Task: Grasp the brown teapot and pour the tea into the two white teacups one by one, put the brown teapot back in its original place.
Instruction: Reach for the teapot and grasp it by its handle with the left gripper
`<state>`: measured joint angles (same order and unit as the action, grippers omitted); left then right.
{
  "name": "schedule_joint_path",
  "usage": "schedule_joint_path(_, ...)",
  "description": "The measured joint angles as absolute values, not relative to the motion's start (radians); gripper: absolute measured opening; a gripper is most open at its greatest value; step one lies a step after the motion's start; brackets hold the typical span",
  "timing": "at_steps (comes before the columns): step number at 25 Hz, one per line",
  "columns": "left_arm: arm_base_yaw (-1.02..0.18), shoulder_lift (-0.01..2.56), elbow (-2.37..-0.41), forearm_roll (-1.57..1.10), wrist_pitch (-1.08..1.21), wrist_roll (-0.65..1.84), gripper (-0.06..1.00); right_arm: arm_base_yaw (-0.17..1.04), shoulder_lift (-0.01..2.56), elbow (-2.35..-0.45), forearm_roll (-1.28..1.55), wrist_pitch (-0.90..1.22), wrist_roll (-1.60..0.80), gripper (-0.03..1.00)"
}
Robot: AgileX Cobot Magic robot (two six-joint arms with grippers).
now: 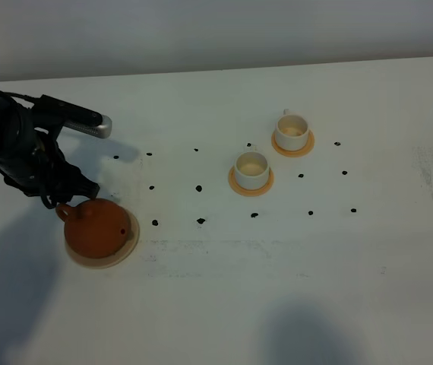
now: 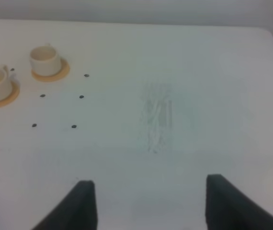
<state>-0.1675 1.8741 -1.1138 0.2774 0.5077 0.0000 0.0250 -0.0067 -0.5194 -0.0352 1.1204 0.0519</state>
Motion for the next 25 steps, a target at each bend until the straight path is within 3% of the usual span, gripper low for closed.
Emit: schedule_joint_path(25,-0.166,1.862,-1.114,0.262,0.679,-0.02,0.46,0.025,-0.007,-0.519,-0.035,1.12,0.052,0.48)
